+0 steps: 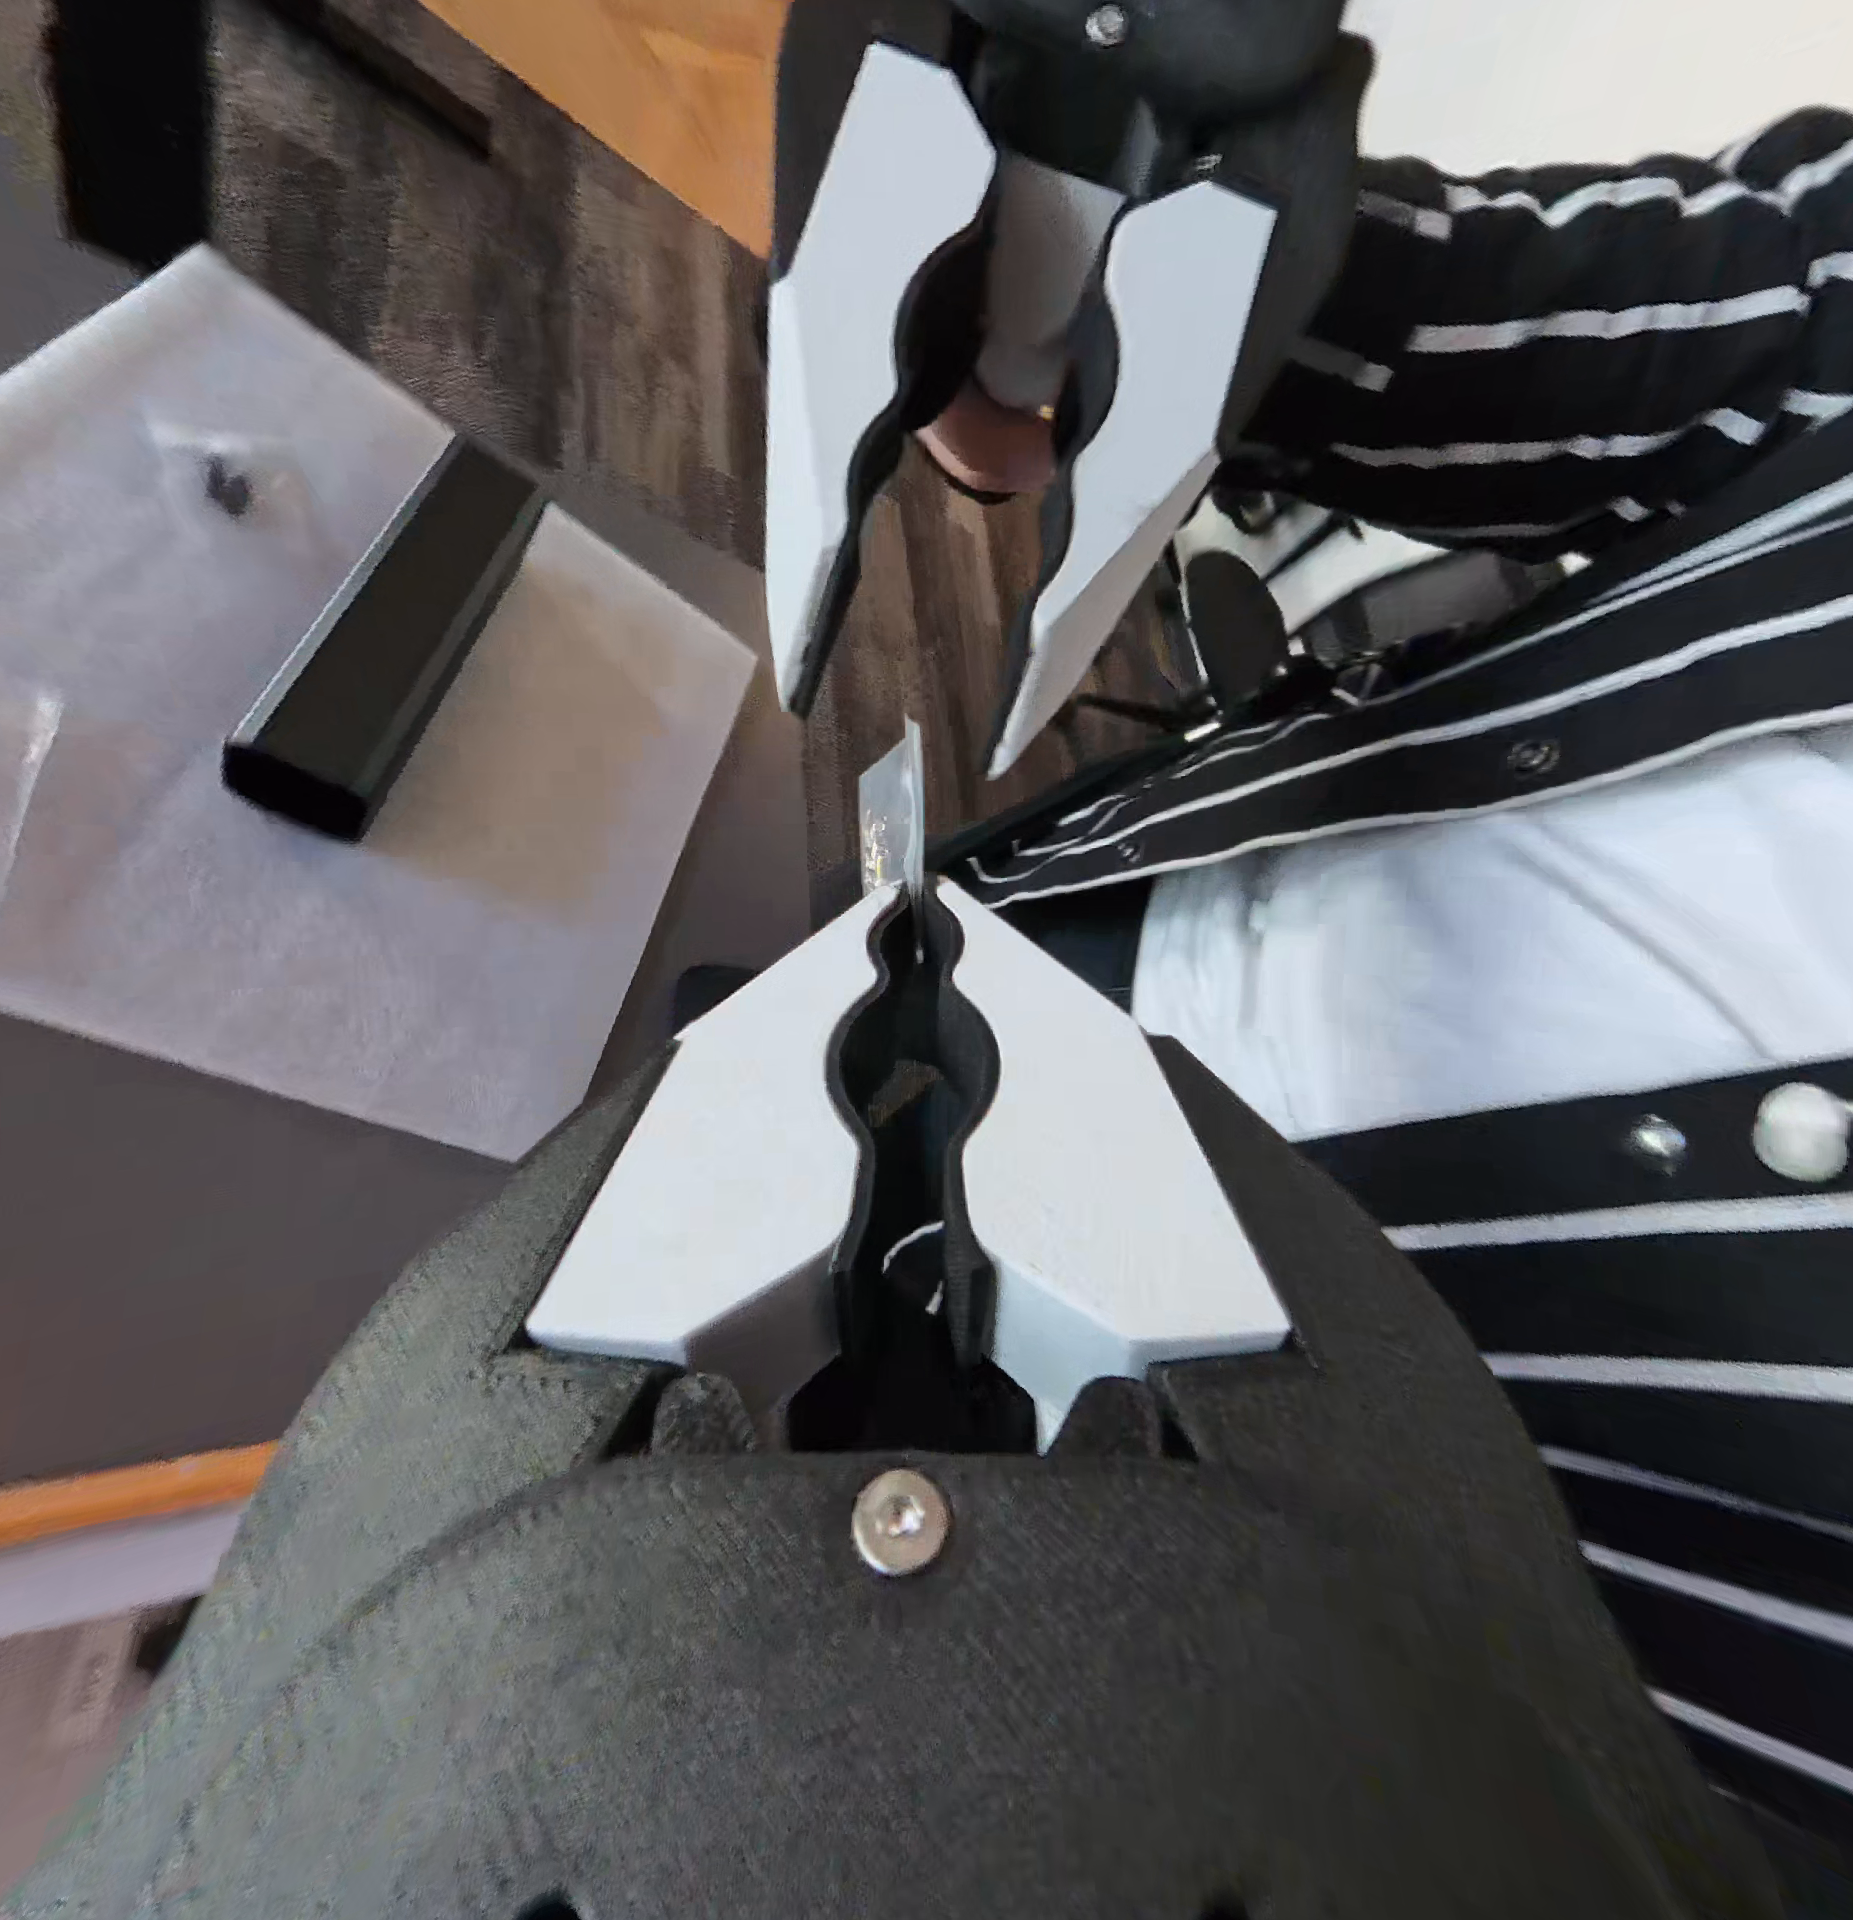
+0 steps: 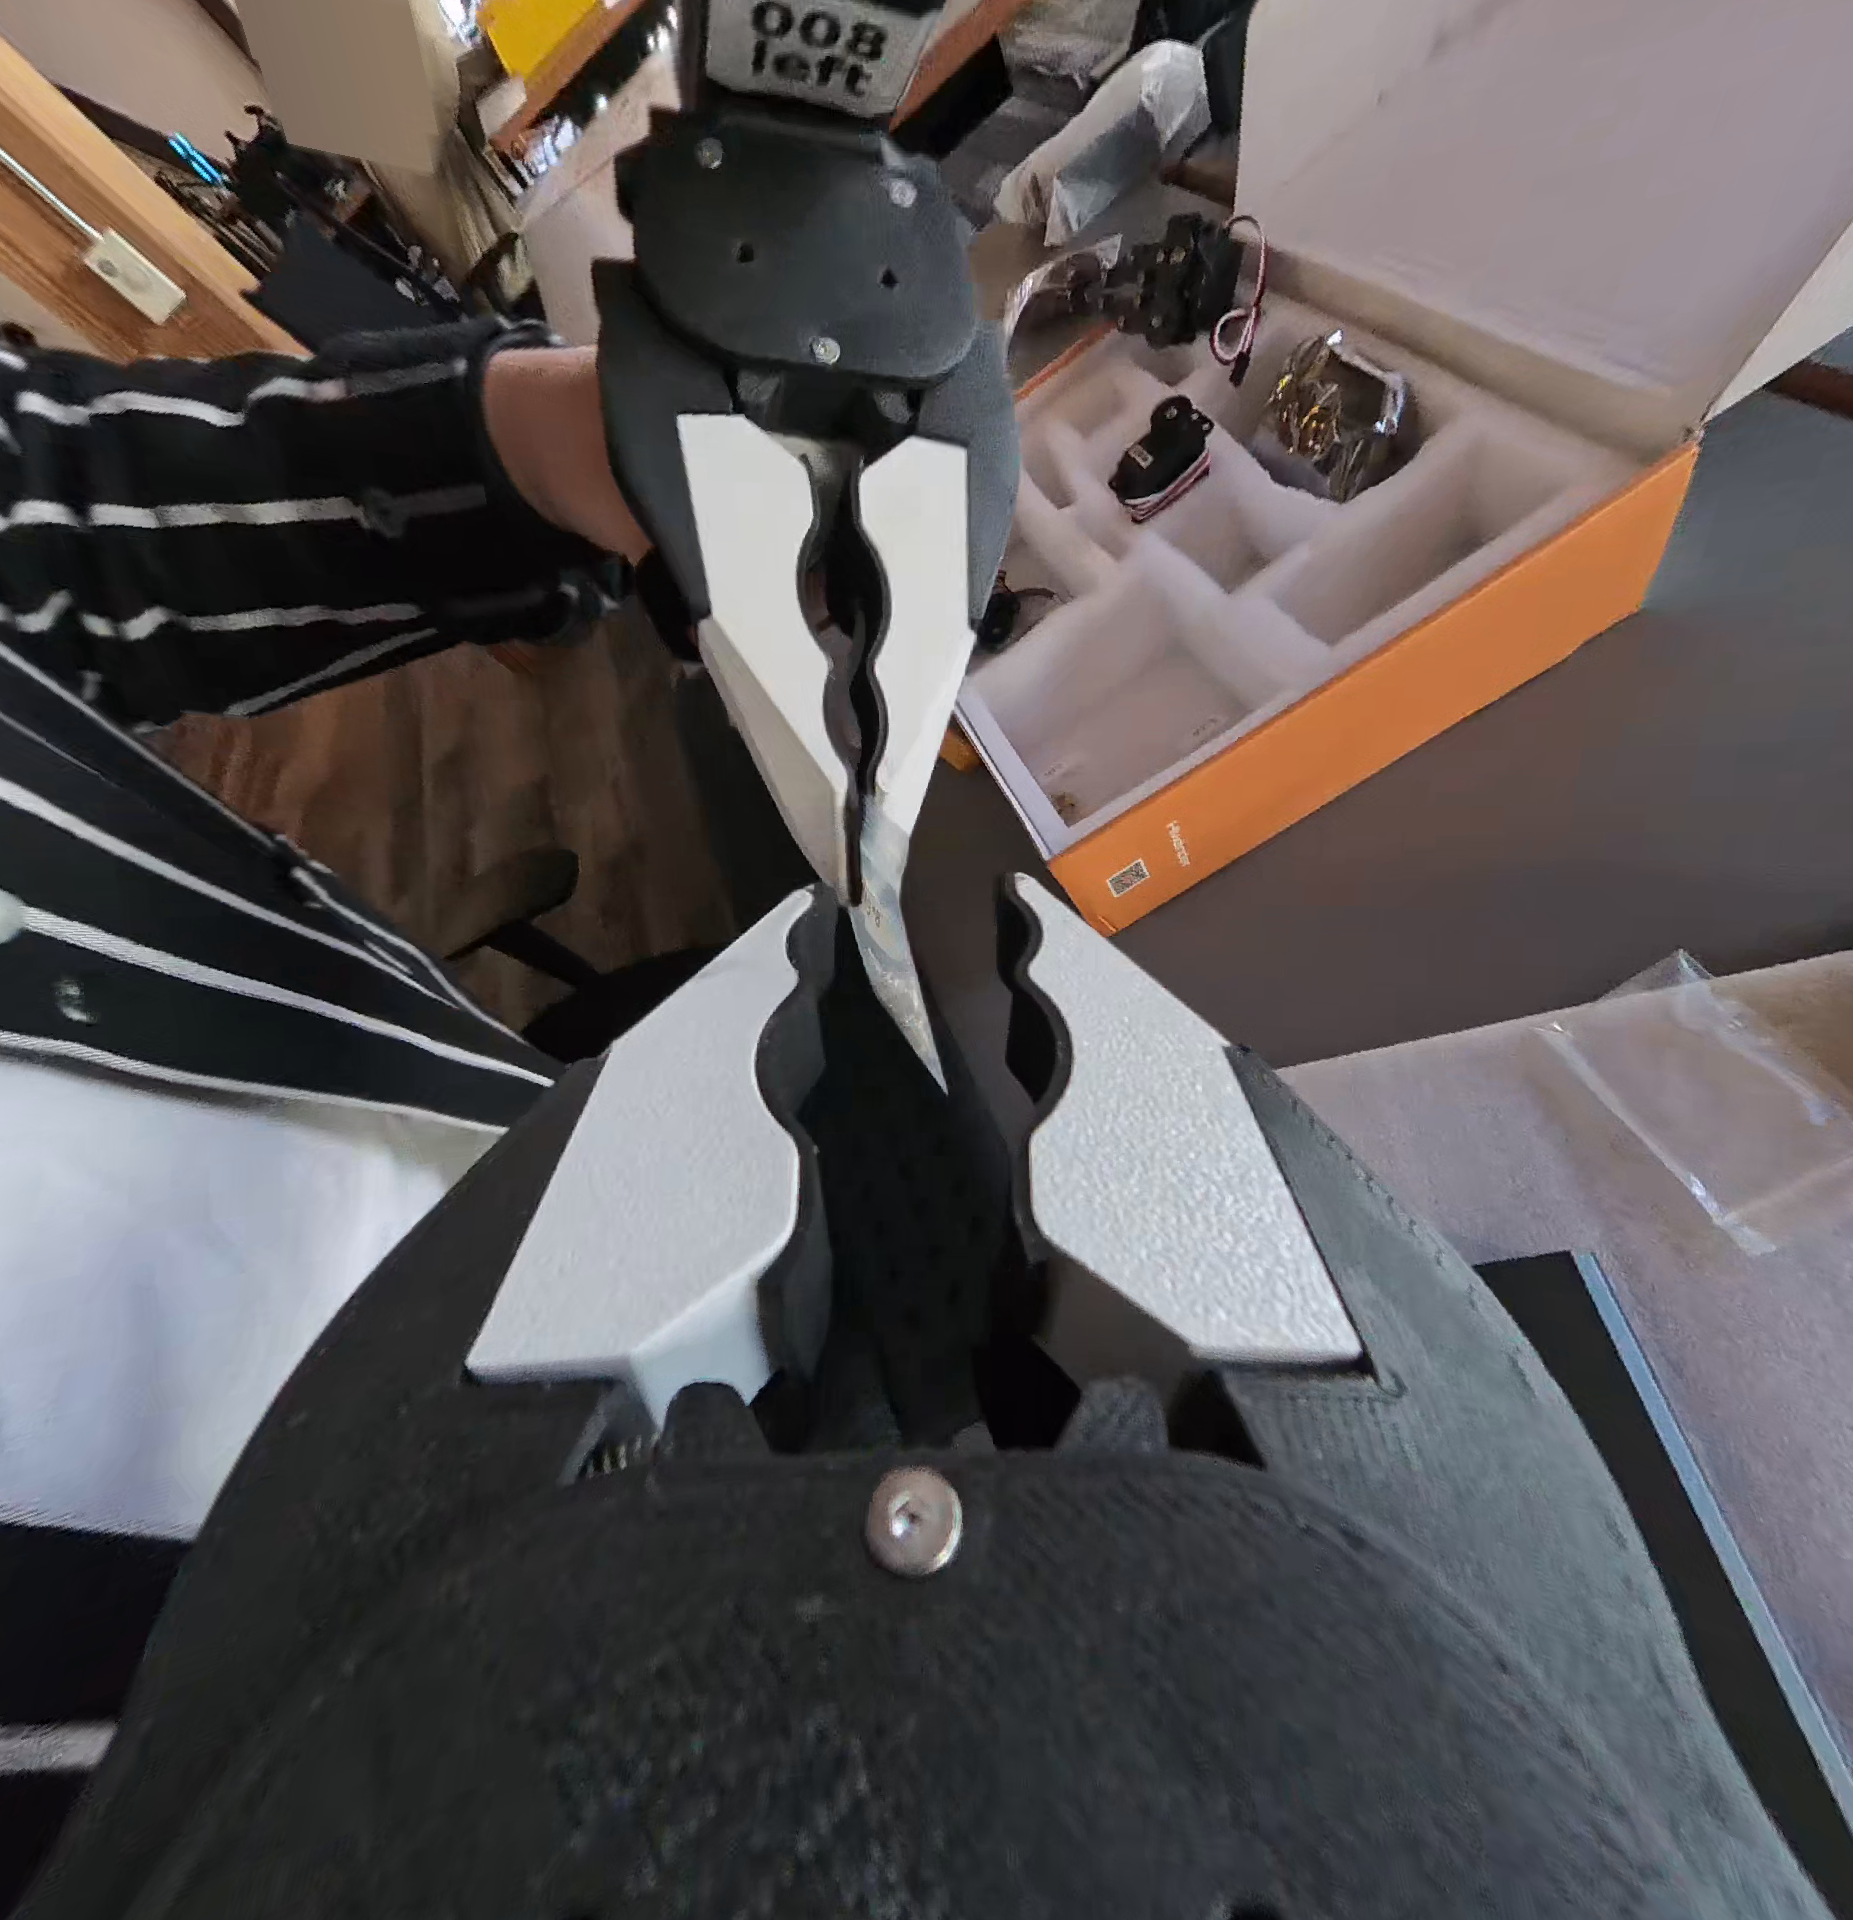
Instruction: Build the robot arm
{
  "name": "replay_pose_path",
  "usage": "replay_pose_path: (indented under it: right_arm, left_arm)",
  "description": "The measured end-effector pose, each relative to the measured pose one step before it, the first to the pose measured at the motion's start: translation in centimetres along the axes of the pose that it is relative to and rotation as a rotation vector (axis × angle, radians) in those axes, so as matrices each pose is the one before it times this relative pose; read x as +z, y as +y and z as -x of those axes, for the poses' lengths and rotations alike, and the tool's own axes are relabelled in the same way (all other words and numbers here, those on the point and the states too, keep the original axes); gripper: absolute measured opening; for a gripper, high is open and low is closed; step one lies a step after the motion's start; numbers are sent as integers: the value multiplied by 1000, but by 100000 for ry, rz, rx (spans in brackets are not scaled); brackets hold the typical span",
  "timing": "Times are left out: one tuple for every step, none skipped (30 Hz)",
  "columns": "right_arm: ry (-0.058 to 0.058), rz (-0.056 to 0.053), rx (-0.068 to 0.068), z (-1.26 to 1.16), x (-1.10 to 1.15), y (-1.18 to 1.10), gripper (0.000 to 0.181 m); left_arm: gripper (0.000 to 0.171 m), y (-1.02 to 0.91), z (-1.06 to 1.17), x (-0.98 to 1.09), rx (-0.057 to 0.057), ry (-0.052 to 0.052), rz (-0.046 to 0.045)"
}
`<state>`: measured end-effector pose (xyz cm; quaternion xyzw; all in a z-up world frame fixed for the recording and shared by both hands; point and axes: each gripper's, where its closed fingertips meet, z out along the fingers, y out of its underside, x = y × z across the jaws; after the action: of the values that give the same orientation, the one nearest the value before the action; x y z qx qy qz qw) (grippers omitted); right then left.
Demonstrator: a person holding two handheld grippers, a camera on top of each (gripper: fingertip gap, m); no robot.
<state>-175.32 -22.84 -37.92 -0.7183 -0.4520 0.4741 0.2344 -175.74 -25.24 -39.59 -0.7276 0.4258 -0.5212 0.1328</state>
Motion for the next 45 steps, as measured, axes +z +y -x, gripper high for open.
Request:
replay_pose_path:
  right_arm:
    - [-553, -1543, 940, 626, -870, -365, 32]
    - [-1073, -1972, 1510, 754, -995, -344, 31]
    - [-1229, -1589, 1486, 830, -1086, -226, 28]
    - [-820, -983, 1104, 829, -1212, -111, 23]
    - [-908, -445, 1426, 967, -1427, -6, 0]
    - [-1015, -1125, 3347, 1188, -1641, -127, 0]
    - [561, -2677, 3078, 1153, -1925, -294, 0]
    - [578, -6658, 2844, 1370, -2311, -746, 0]
    - [-889, -8514, 2109, 1837, -2577, -1010, 0]
    - [327, -7886, 911, 1892, -2743, -970, 0]
    - [2523, -6959, -602, 1734, -2887, -868, 0]
    - [4250, -6583, -1102, 1538, -3080, -859, 0]
    - [4868, -6567, -589, 1335, -3305, -915, 0]
    - [3940, -6245, 363, 1242, -3481, -944, 0]
    - [3135, -5326, 1190, 1149, -3611, -905, 0]
    - [3202, -5091, 1137, 1002, -3715, -947, 0]
    - [2777, -4773, 877, 928, -3763, -947, 0]
    - [2106, -3753, 385, 898, -3748, -921, 0]
    - [2914, -2863, -794, 659, -3698, -870, 0]
    - [4807, -2534, -1364, 232, -3682, -846, 0]
    - [5349, -2491, -627, -30, -3605, -788, 0]
    - [2919, -2177, -562, 130, -3452, -736, 0]
    - [1888, -1755, -1078, 115, -3255, -656, 0]
    - [3735, -1576, -1435, -329, -3094, -625, 0]
    - [4962, -1719, -1268, -727, -2901, -668, 0]
    - [3600, -1925, -833, -731, -2643, -775, 0]
    - [2015, -1911, -386, -641, -2356, -832, 0]
    - [1087, -1989, -623, -614, -2094, -929, 0]
    - [1308, -1585, -1339, -776, -1853, -915, 0]
    - [2038, -1022, -2217, -1057, -1614, -844, 0]
    - [2350, -1061, -2725, -1294, -1365, -780, 0]
    - [2031, -1877, -2337, -1424, -1110, -790, 0]
    - [1124, -2919, -1401, -1443, -826, -835, 0]
    - [325, -3258, -207, -1508, -537, -869, 0]
    - [216, -2851, 867, -1679, -246, -861, 0]
    - [70, -1383, 1573, -1859, 37, -788, 0]
    - [-672, 575, 1540, -1894, 319, -692, 0]
    - [-445, 1848, 656, -2009, 493, -700, 0]
    - [274, 1795, -425, -2147, 573, -866, 0]
    - [331, 1069, -1115, -2153, 630, -1055, 0]
    - [-602, 775, -785, -2053, 685, -1160, 0]
    - [-1476, 835, -506, -1939, 725, -1213, 0]
    - [-1671, 1002, -1068, -1932, 714, -1231, 0]
    - [-567, 1435, -1292, -2145, 693, -1174, 0]
    - [281, 1339, -396, -2317, 696, -1130, 0]
  left_arm:
    - [0, -1008, -846, 32, 3319, 2389, 1815]
    - [0, -1130, -862, 163, 3455, 2177, 1508]
    - [0, -1182, -841, 319, 3283, 1884, 1592]
    - [0, -1263, -909, 484, 3391, 2180, 1654]
    - [0, -1333, -991, 653, 3532, 2633, 1716]
    - [0, -1330, -943, 793, 3200, 2234, 2530]
    - [0, -1686, -1228, 827, 2444, 3336, 1538]
    - [0, -2293, -1541, 754, 2940, 4041, -1244]
    - [3, -2815, -1647, 724, 4762, 3593, -4293]
    - [13, -2920, -1386, 819, 5585, 1905, -4856]
    - [24, -2660, -861, 994, 5481, -482, -3437]
    - [33, -2311, -479, 1201, 5297, -1855, -1824]
    - [35, -2017, -425, 1441, 5049, -1226, -1095]
    - [34, -1847, -544, 1722, 4399, 333, -1440]
    - [33, -1699, -610, 2032, 3418, 1598, -2169]
    - [32, -1481, -550, 2333, 2144, 2130, -2466]
    - [31, -1215, -425, 2633, 898, 2351, -2408]
    - [31, -956, -355, 2873, 155, 2771, -2318]
    - [31, -730, -297, 3072, -79, 3047, -2349]
    - [31, -559, -68, 3234, -42, 2325, -2347]
    - [32, -500, 275, 3363, -323, 1066, -2698]
    - [35, -541, 268, 3455, -337, 1782, -3893]
    - [35, -607, 283, 3486, -35, 2916, -5233]
    - [37, -557, 446, 3486, 307, 3373, -5737]
    - [39, -429, 749, 3414, -320, 3042, -5152]
    - [43, -330, 825, 3265, -1988, 3095, -3546]
    - [49, -416, 462, 3064, -2577, 4789, -2418]
    - [56, -504, 160, 2805, -956, 5871, -1797]
    - [58, -272, 393, 2490, 1693, 3771, 43]
    - [62, 102, 881, 2160, 3624, 472, 2589]
    - [67, 302, 1094, 1878, 3874, -940, 3449]
    - [71, 289, 1121, 1602, 2969, -904, 2396]
    - [71, 214, 1245, 1362, 1640, -1098, 1033]
    - [70, 187, 1413, 1143, 284, -1269, 301]
    - [67, 206, 1532, 996, -964, -859, 251]
    - [63, 259, 1804, 879, -2298, -1329, 596]
    - [61, 245, 2080, 764, -2697, -2271, 668]
    - [58, 151, 2268, 645, -1873, -2874, 262]
    - [52, 37, 2371, 553, -744, -3015, -331]
    - [45, -59, 2383, 484, 236, -2556, -786]
    - [40, -173, 2359, 467, 820, -1854, -1199]
    - [37, -295, 2456, 469, 1091, -1844, -1395]
    - [33, -342, 2575, 510, 1448, -1959, -1131]
    - [29, -411, 2722, 624, 1482, -2149, -375]
    - [28, -498, 2757, 738, -635, -2391, 431]
